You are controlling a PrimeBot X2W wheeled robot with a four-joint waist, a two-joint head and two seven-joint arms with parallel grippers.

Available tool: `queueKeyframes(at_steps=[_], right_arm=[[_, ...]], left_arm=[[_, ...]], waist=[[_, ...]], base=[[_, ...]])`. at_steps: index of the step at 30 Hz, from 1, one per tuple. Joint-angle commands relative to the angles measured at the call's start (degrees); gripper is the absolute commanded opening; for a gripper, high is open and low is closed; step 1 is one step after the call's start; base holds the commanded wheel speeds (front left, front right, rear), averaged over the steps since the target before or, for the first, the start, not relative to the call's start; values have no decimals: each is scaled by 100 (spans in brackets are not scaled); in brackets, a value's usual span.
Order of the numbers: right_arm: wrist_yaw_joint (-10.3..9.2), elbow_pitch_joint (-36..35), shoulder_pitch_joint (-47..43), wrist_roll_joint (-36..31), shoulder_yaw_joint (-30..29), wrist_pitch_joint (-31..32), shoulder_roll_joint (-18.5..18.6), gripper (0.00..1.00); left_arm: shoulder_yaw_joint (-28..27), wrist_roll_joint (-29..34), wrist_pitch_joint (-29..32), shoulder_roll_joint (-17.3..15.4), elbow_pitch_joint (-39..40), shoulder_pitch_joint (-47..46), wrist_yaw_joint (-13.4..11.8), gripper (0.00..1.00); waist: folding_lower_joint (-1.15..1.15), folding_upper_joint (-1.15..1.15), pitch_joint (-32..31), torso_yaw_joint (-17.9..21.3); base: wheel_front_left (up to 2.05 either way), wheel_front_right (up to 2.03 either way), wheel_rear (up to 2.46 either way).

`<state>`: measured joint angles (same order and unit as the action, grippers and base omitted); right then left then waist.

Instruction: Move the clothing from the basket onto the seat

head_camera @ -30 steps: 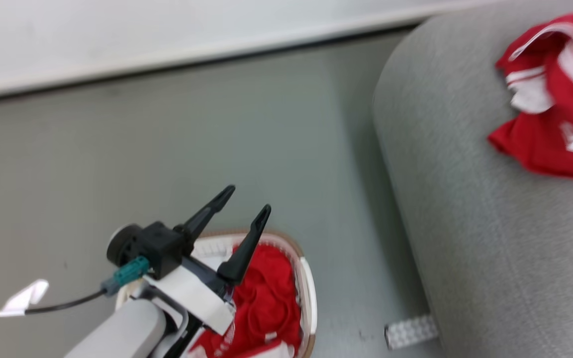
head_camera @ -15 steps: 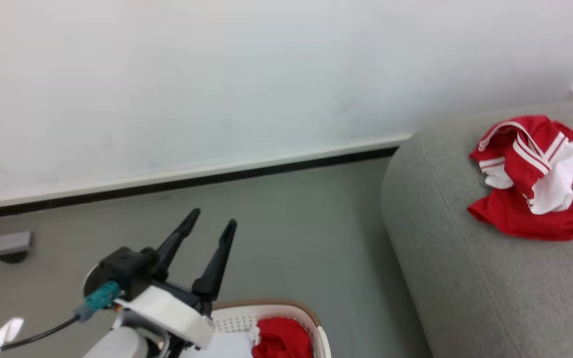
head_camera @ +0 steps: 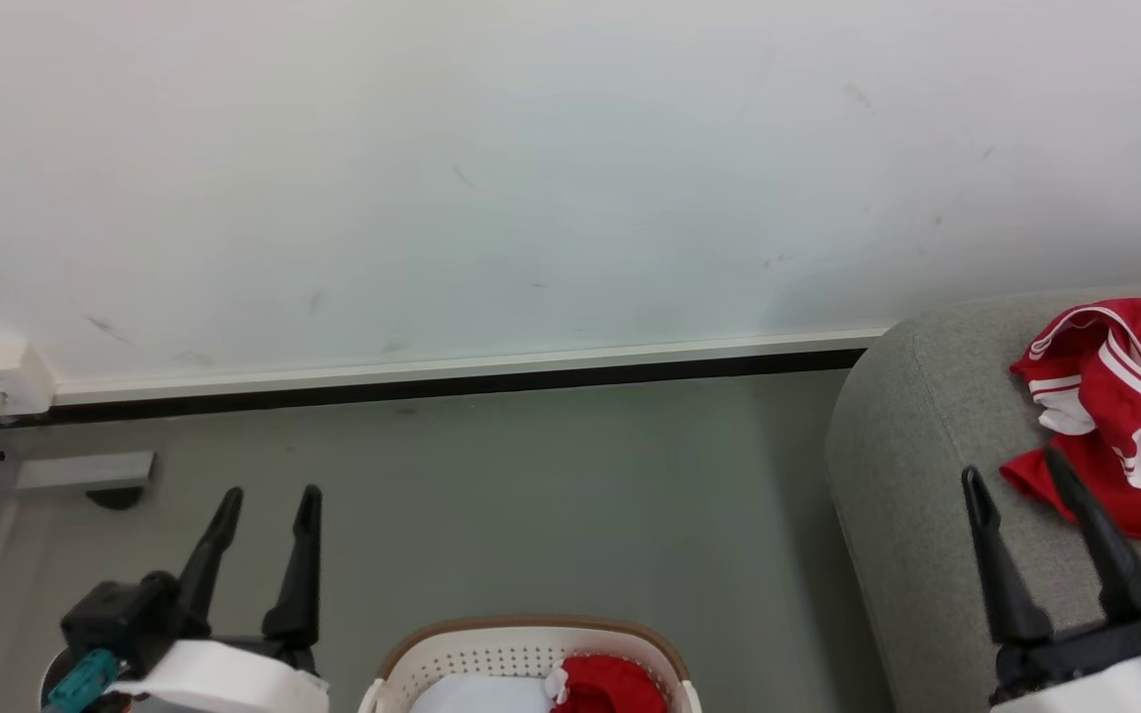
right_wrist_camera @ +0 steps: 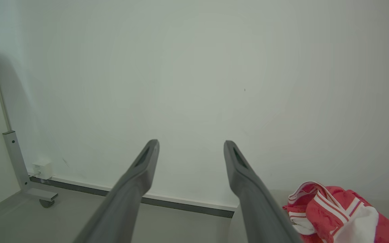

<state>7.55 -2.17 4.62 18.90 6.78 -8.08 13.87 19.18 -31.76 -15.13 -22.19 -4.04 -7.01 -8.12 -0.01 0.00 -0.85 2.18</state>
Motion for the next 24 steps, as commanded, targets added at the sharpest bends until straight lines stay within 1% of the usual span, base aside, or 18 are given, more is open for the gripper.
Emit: queueKeyframes(at_steps=[1, 4, 6, 9, 13, 17, 24], right_arm=[[-12, -26, -199, -76, -9, -123, -103, 100], [-12, 42, -584, -135, 71, -397, -405, 100], [-12, 161, -747, -254, 143, -511, -461, 100], [-12, 354, -849, -402, 272, -626, -642, 100], [-13, 531, -737, -521, 302, -680, -773, 100], [-12, 585, -583, -605, 300, -714, -854, 100], [-12, 593, -479, -665, 283, -715, -882, 100]], left_arm=[[-116, 106, -2, 58, 28, 156, 12, 100], [-572, 286, -2, 289, 115, 425, 101, 100], [-788, 451, -2, 449, 126, 594, 224, 100], [-1018, 666, -2, 648, 48, 742, 427, 100], [-1253, 927, -2, 897, -64, 848, 676, 100], [-1429, 1150, -2, 1084, -137, 848, 873, 100], [-1659, 1409, -2, 1310, -231, 769, 1128, 100]], waist=[[1, 0, -5, -19], [1, 0, -2, -41], [1, 0, -7, -33], [1, 0, -7, -7], [1, 0, -9, 32], [1, 0, -13, 67], [1, 0, 2, 84]], base=[[0, 0, 0], [0, 0, 0], [0, 0, 0], [0, 0, 0], [0, 0, 0], [0, 0, 0], [0, 0, 0]])
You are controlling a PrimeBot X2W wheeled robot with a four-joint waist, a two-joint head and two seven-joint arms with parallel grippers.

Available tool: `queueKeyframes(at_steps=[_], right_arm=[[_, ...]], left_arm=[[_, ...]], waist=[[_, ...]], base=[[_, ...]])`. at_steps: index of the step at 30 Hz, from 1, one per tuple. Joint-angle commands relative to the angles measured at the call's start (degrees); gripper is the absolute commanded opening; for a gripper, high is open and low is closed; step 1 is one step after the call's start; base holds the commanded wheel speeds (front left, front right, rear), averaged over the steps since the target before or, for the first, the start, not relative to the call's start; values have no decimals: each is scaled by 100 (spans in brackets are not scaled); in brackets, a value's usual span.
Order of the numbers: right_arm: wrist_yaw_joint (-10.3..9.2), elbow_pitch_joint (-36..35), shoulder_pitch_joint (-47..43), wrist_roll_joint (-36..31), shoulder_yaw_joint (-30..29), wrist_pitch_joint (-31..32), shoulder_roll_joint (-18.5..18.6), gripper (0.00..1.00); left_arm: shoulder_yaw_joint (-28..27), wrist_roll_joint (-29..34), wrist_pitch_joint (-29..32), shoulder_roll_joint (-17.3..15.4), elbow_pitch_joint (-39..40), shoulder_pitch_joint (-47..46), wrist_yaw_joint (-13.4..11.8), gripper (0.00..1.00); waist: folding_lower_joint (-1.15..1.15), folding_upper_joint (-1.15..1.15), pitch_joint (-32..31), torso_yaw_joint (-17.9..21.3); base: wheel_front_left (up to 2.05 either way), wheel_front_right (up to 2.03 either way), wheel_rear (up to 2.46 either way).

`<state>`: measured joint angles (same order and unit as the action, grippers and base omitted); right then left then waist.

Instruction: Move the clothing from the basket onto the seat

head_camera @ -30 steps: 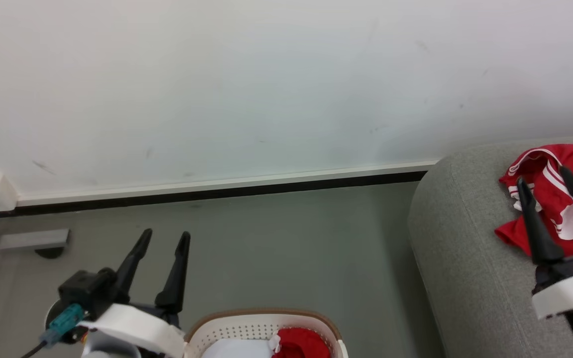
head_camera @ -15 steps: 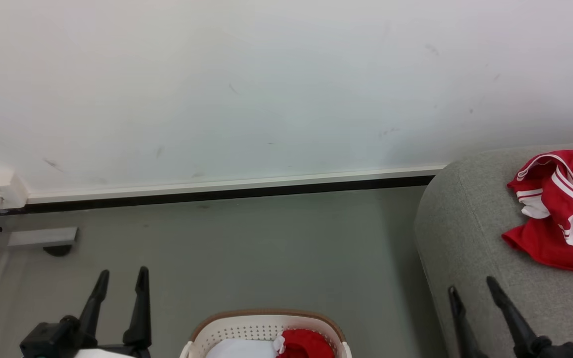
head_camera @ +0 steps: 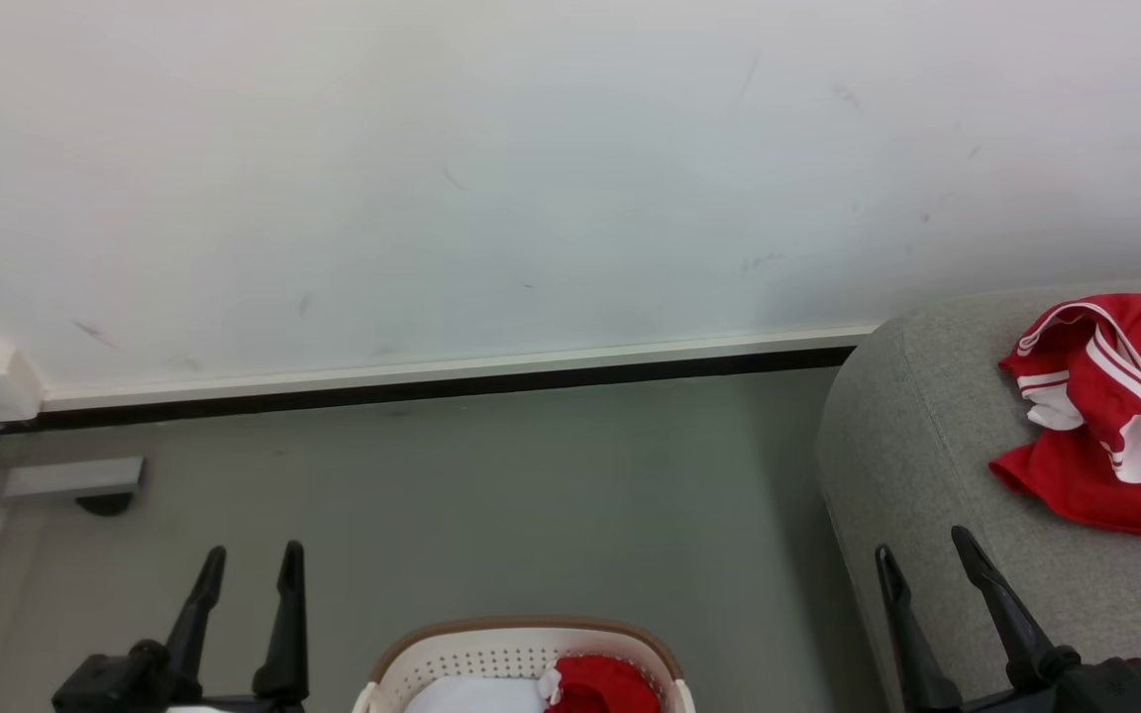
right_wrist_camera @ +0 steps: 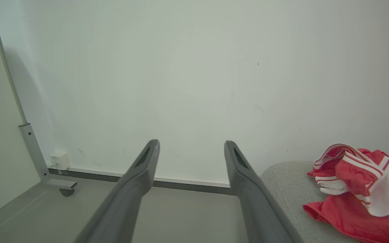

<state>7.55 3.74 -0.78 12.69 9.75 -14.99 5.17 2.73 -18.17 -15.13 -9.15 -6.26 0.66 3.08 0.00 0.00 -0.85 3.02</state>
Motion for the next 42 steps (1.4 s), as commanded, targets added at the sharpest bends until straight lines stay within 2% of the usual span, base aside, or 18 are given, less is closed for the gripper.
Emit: queueKeyframes(at_steps=[1, 17, 26, 37, 42], right_arm=[[-12, -11, 55, -50, -14, -21, -17, 100], [-12, -86, 109, -62, -26, -24, -78, 100], [-13, -207, 209, -118, -157, -24, -13, 100], [-13, -428, 637, -249, -181, -23, -93, 100], [-13, -548, 893, -295, -236, -22, -166, 100]], left_arm=[[-39, 78, -2, 37, -23, -1, 41, 100], [-318, 369, -3, 278, -196, -126, 330, 100], [-169, 412, -2, 247, -327, -230, 396, 100], [730, 120, 274, -292, -1137, -708, 434, 100], [1345, 21, 447, -707, -1560, -1058, 432, 100]], waist=[[0, 0, 9, 2], [0, 0, 129, 117], [0, 0, 419, 451], [0, 0, 1197, 1152], [0, 0, 1585, 1454]], base=[[0, 0, 0], [0, 0, 0], [0, 0, 0], [0, 0, 0], [0, 0, 0]])
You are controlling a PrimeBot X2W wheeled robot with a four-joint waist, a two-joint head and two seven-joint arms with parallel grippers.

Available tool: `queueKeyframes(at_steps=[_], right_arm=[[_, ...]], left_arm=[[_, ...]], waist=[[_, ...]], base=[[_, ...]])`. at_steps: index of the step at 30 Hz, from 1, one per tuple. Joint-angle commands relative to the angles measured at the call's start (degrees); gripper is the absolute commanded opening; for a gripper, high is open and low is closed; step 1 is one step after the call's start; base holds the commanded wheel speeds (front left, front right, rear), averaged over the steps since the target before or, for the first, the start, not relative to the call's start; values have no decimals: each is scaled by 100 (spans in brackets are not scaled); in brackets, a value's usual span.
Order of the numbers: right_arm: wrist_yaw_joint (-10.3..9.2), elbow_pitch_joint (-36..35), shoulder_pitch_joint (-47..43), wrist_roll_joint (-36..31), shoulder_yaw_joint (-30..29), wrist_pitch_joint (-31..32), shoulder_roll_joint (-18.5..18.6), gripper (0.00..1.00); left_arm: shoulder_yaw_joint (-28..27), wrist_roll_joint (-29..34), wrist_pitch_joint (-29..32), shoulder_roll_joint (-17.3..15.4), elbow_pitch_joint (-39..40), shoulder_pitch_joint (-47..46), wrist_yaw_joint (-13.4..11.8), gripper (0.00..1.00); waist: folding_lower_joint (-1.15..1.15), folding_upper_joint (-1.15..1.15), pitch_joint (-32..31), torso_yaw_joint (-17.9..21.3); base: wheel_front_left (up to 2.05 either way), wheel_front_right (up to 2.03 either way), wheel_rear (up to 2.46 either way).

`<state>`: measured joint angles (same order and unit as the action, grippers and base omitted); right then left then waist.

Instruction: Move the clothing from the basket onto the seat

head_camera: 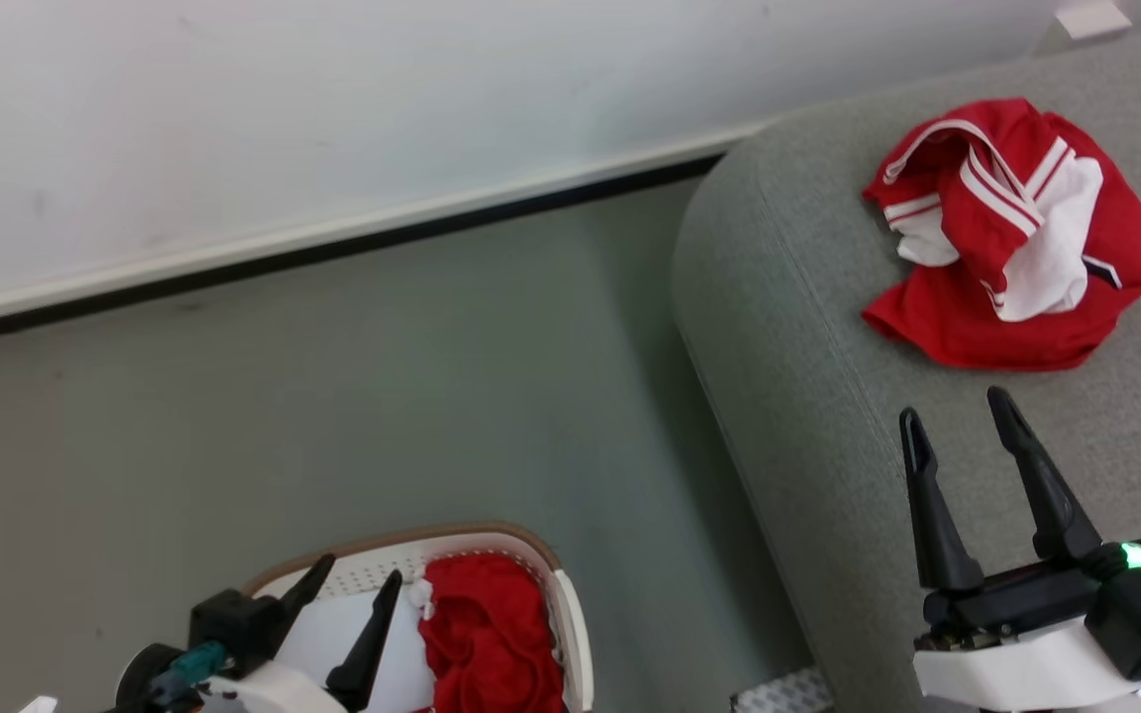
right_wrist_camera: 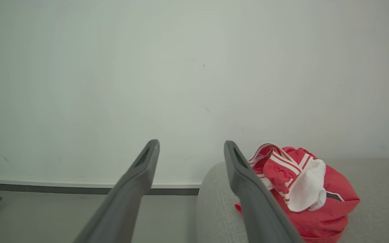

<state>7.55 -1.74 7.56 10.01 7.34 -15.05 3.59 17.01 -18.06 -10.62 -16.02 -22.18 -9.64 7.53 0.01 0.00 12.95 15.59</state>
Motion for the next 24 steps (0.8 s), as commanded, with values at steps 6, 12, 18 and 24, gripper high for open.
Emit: queueKeyframes(at_steps=[6, 12, 18, 24], right_arm=[[-13, -268, 399, 199, -58, -12, -68, 100], [-13, -611, 765, 273, -135, -7, -75, 100], [-13, -1058, 1030, 647, -395, -7, -76, 100], [-13, -1375, 1218, 917, -498, -7, -78, 100]], left_arm=[[767, -169, 102, -404, -565, -532, -13, 100], [1697, -551, 359, -803, -1263, -1165, -12, 100], [2577, -1128, 678, -1104, -1754, -1781, -11, 100], [3494, -1635, 1018, -1378, -1969, -2353, -11, 100]], waist=[[-1, 0, 810, 450], [-1, 0, 1540, 616], [-1, 0, 2244, 683], [-1, 0, 2857, 730]], base=[[0, 0, 0], [0, 0, 0], [0, 0, 0], [0, 0, 0]])
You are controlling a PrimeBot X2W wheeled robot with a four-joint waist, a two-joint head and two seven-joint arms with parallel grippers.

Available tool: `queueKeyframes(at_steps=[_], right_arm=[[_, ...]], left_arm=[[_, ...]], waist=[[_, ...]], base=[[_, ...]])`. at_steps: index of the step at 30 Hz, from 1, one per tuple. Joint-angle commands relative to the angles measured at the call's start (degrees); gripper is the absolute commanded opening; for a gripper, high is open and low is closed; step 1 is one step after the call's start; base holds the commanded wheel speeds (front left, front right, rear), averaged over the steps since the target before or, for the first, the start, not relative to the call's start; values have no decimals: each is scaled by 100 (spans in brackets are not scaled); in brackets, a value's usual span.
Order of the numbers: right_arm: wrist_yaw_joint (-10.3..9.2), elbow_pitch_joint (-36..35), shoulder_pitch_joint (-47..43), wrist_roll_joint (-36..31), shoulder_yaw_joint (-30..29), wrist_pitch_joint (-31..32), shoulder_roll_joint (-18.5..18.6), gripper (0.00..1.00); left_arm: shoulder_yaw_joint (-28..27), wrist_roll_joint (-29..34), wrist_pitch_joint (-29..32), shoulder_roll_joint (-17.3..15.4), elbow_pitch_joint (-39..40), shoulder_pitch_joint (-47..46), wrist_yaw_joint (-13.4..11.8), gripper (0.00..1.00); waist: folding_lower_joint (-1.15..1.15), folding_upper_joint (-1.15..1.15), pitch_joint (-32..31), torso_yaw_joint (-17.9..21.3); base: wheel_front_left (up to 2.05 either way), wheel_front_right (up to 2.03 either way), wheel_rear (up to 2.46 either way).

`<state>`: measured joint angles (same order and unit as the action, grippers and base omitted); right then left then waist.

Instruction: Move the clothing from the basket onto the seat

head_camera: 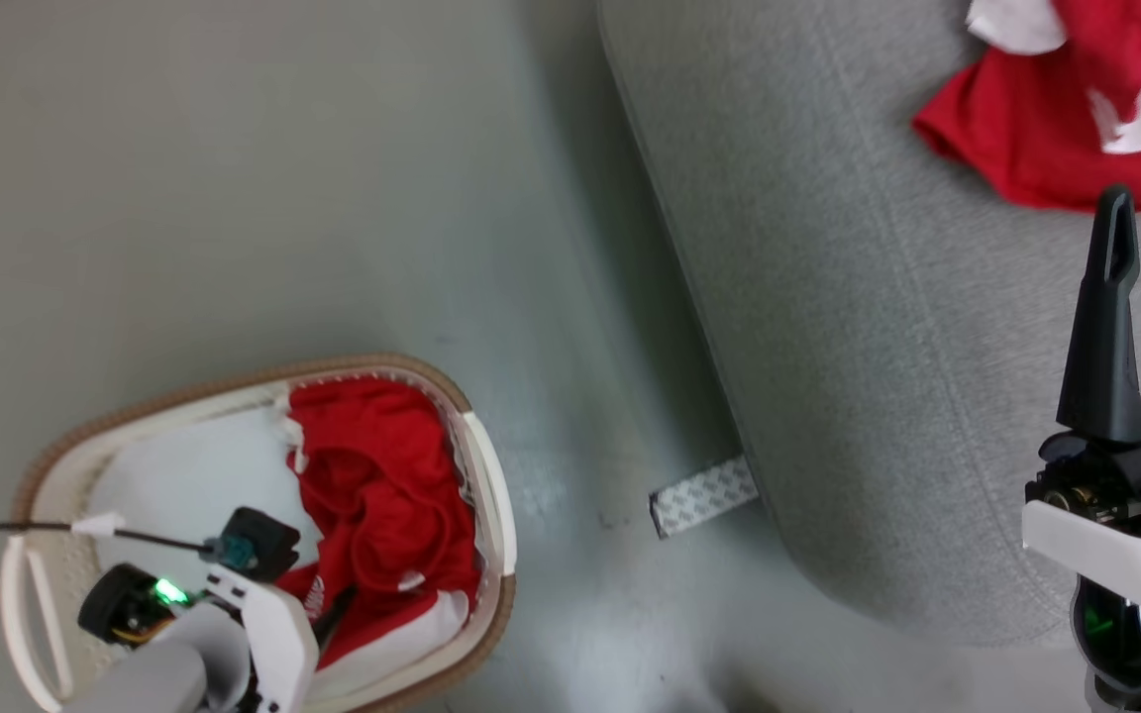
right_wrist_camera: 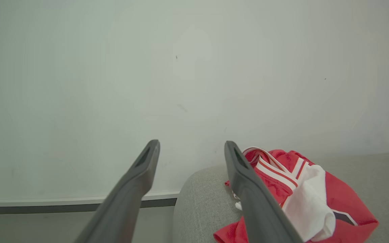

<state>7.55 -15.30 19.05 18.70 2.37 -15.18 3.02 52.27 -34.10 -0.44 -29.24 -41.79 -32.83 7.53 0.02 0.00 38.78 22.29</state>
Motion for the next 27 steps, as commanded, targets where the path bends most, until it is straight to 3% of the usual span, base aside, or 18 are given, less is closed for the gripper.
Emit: queueKeyframes(at_steps=[1, 15, 16, 17, 27], right_arm=[[-13, -54, 115, 64, 6, 5, -19, 100], [-13, -59, 301, 408, 214, 6, -20, 100], [-13, -57, 294, 426, 221, 5, -20, 100], [-13, -54, 290, 437, 227, 5, -20, 100], [-13, 59, 313, 312, 245, 6, -20, 100]], left_arm=[[94, -132, 25, -96, -25, -141, -12, 100], [1554, -1099, 460, -519, -255, -1138, -11, 100], [1615, -1168, 442, -523, -288, -1174, -11, 44], [1667, -1222, 424, -531, -316, -1216, -11, 0], [1996, -1584, 204, -406, -429, -1259, -11, 0]], waist=[[-2, 0, 364, 73], [-2, 0, 1007, 372], [-2, 0, 1017, 386], [-2, 0, 1023, 397], [-2, 0, 748, 290]], base=[[0, 0, 0], [0, 0, 0], [0, 0, 0], [0, 0, 0], [0, 0, 0]])
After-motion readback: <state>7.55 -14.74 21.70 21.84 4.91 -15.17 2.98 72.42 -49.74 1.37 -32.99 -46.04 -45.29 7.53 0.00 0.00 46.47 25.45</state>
